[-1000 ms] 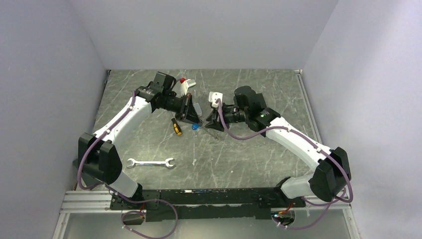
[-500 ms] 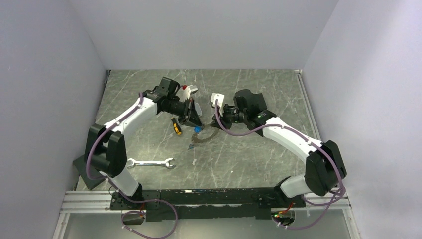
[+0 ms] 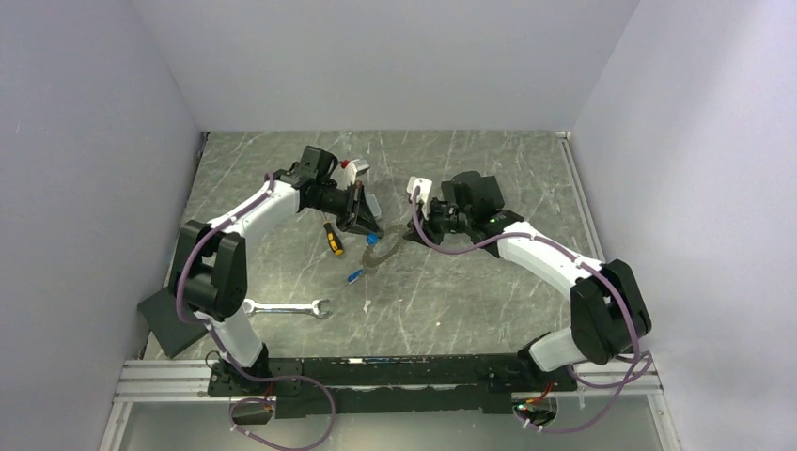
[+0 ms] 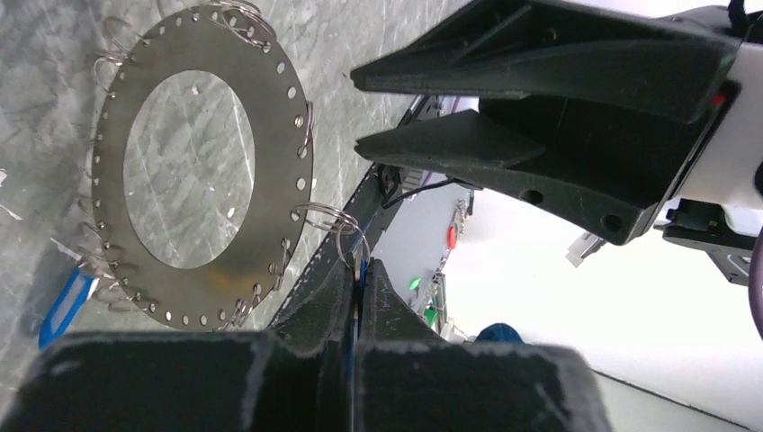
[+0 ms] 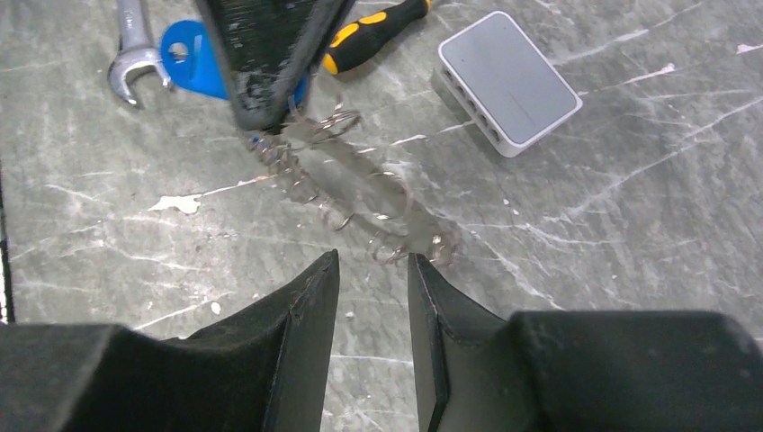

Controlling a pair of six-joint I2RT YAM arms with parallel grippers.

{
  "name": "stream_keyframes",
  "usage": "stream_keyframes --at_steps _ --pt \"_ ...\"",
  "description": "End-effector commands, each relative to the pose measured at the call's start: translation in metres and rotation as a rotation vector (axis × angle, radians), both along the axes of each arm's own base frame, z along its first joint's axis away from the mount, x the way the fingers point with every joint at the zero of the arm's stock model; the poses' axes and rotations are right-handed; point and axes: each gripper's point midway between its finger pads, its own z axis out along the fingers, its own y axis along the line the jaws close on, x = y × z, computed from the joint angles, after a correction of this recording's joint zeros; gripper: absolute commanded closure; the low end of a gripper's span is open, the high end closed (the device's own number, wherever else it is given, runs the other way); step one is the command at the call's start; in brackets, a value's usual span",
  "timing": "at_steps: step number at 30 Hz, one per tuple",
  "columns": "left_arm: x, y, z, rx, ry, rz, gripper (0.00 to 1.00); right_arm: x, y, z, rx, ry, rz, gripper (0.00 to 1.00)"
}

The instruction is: Remove the keys from the keyring

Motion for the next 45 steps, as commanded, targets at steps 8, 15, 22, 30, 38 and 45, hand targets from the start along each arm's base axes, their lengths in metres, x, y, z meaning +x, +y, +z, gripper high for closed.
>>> stream_keyframes --at_steps 8,15,22,30,38,45 --pt "0.005 0.001 0.012 -0.068 -0.022 0.013 1.00 -0.020 0.023 0.036 0.166 -0.062 0.132 0.62" --pt "0.003 0.001 0.015 -0.079 -0.027 0.010 1.00 -0.012 0.035 0.039 0.217 -0.090 0.132 0.57" --pt "0.001 0.002 0.016 -0.083 -0.034 0.009 1.00 -0.009 0.046 0.030 0.193 -0.097 0.122 0.56" --pt "-0.002 0.002 0.018 -0.091 -0.038 0.006 1.00 0.000 0.049 0.028 0.172 -0.109 0.086 0.58" --pt "-0.003 0.002 0.020 -0.095 -0.043 0.006 1.00 0.007 0.053 0.031 0.160 -0.111 0.063 0.59" --pt "-0.003 0.003 0.021 -0.094 -0.047 0.006 1.00 0.008 0.056 0.032 0.147 -0.102 0.060 0.60"
